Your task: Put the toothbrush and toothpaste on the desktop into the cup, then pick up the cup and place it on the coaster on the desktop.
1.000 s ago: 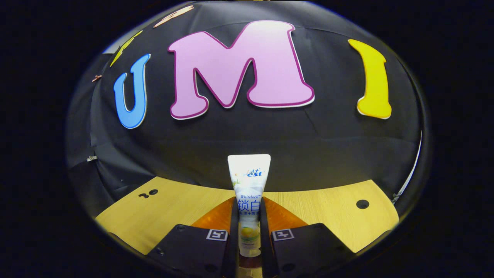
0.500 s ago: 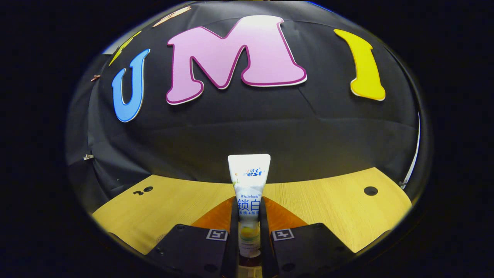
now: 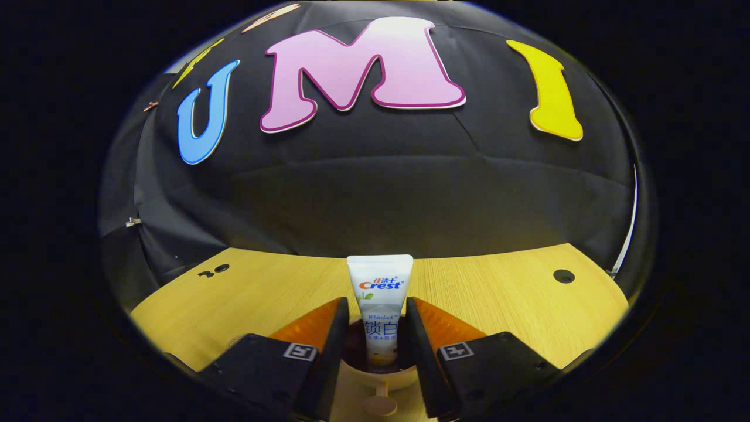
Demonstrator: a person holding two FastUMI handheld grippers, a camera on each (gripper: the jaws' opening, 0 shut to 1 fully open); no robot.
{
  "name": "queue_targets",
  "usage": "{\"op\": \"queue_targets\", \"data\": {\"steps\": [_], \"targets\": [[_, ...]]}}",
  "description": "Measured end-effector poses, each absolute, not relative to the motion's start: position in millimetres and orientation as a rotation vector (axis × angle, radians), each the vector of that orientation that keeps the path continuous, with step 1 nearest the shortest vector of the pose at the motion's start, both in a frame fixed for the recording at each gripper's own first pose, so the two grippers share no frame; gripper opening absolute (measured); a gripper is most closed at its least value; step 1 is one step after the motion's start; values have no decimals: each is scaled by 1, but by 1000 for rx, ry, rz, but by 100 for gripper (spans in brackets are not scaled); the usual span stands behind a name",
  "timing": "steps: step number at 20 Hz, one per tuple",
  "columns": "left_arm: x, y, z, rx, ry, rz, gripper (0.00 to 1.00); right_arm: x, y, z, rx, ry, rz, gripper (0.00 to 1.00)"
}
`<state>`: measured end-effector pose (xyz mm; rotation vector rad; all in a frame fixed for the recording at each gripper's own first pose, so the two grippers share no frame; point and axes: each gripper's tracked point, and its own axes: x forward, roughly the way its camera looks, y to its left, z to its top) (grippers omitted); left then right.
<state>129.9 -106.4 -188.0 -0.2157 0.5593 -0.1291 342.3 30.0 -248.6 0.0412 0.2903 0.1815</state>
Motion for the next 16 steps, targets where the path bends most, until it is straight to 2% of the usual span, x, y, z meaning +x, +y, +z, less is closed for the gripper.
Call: {"op": "queue_targets", "data": {"steps": [1,3,5,6,7,12,16], "targets": [[133,-110,-186,-215,552,-138,6,338,27,-247,45,293,176,64],[142,-116,-178,-201,531,-157,6,329,13,-239,66,290,151,100],[160,-126,-164,-195,487,-182,6,318,-6,-232,78,287,119,98],[171,-132,-156,-202,459,-194,11,313,-16,-229,73,287,108,98],[185,-139,-147,-212,428,-208,6,307,-26,-229,64,291,93,98],[265,-174,-110,-272,261,-258,6,271,-70,-248,84,360,31,98],[316,-197,-105,-244,159,-279,6,258,-78,-270,84,422,60,98]]}}
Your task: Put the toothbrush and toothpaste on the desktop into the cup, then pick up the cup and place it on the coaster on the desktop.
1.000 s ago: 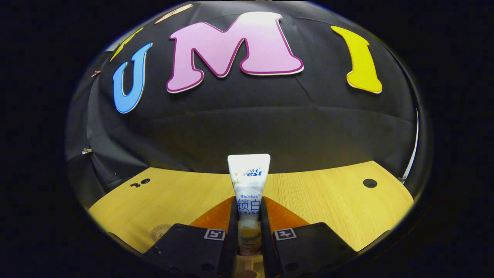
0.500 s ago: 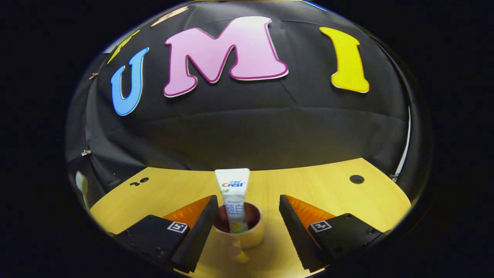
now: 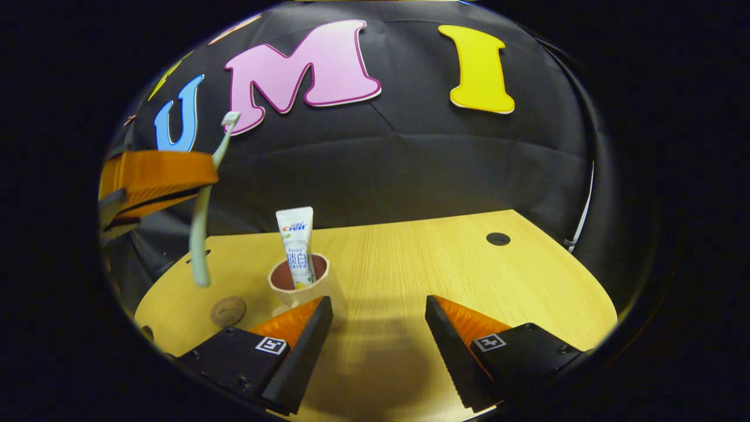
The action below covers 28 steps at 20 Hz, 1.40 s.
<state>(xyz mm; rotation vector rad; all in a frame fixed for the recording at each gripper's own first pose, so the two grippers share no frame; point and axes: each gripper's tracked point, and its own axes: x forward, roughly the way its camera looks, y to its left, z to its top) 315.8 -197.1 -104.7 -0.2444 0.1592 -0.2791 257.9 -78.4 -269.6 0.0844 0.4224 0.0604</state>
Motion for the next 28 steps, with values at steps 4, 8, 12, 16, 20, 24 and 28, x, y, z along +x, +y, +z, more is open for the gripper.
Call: {"op": "queue_targets", "data": {"steps": [4,8,12,16,20,24,28], "targets": [[349,-210,-123,-229,102,-252,6,257,-84,-282,88,445,82,98],[368,-213,-146,-178,49,-215,6,257,-101,-294,122,471,49,98],[371,-215,-164,-125,37,-189,6,256,-108,-294,121,467,54,98],[367,-219,-182,-69,35,-174,13,252,-104,-301,115,476,82,98],[354,-222,-191,-36,51,-179,18,249,-94,-304,101,484,101,98],[342,-216,-199,-48,82,-206,43,250,-84,-301,80,468,109,98],[327,-192,-202,-67,113,-159,61,253,-90,-298,77,464,81,98]]}}
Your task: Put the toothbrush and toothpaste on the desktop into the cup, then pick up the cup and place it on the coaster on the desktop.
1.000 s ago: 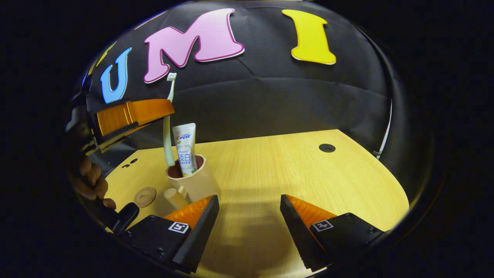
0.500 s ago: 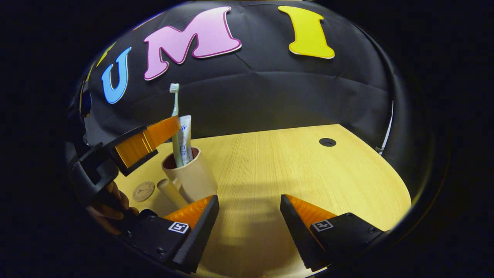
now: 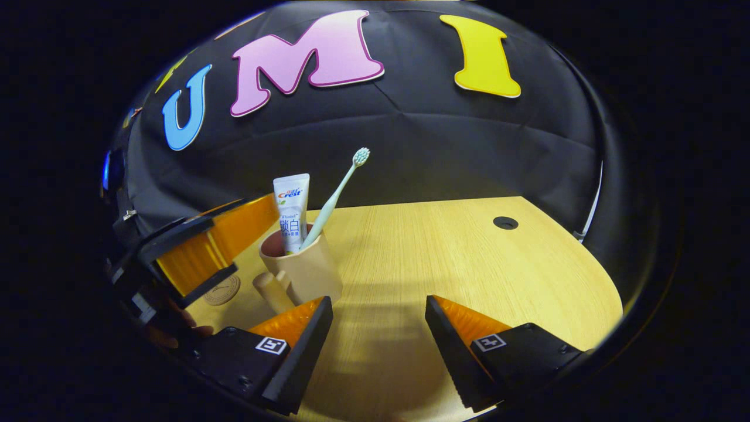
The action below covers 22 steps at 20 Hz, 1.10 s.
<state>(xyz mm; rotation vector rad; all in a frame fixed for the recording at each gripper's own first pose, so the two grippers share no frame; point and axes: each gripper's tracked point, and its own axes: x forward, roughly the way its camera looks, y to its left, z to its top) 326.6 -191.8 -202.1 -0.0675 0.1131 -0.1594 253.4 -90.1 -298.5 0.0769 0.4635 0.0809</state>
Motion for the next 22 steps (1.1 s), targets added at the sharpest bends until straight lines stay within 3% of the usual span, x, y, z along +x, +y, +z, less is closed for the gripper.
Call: {"op": "queue_targets", "data": {"steps": [1,2,4,6,7,12,22], "targets": [[319,-186,-203,-76,135,-153,65,254,-93,-293,92,461,67,98],[306,-179,-199,-89,143,-139,62,255,-94,-286,113,455,59,98],[278,-162,-192,-112,161,-114,65,259,-93,-268,128,454,55,98],[245,-143,-196,-127,210,-86,80,267,-87,-249,125,467,70,98],[230,-134,-195,-140,233,-72,97,272,-83,-239,120,475,79,98],[165,-100,-210,-172,350,-21,98,296,-58,-209,86,562,123,98],[123,-64,-213,-211,387,36,98,292,3,-245,104,887,182,98]]}}
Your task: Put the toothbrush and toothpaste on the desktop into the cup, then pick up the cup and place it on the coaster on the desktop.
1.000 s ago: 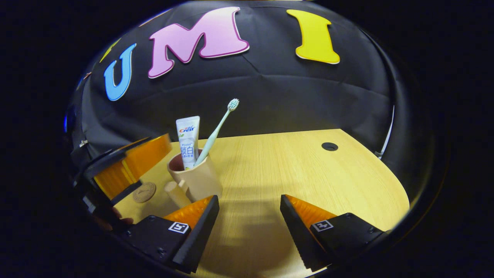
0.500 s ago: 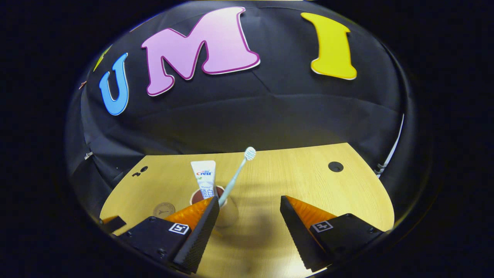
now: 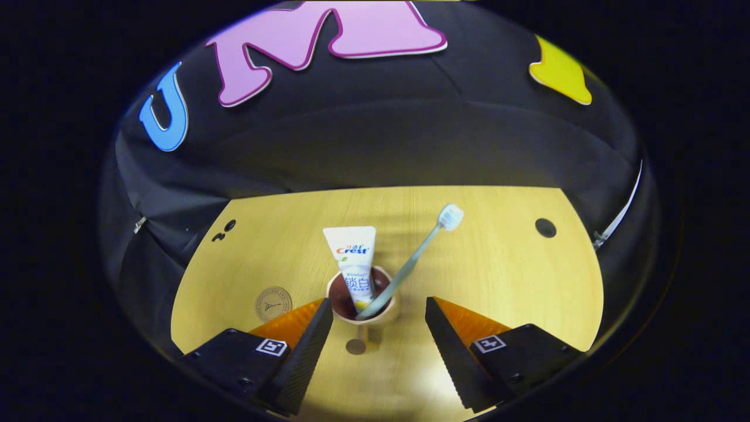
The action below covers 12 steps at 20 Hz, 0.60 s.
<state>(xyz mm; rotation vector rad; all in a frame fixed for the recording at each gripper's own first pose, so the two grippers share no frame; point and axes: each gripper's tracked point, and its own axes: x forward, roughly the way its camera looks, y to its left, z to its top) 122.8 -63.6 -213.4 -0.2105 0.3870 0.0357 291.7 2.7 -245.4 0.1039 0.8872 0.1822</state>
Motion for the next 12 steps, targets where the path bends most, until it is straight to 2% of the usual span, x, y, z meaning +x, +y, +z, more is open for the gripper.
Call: {"op": "queue_targets", "data": {"steps": [9,12], "targets": [[94,-30,-246,-272,468,126,98,287,26,-306,98,1110,169,97],[88,-29,-256,-298,507,137,98,291,24,-319,51,1137,162,96]]}}
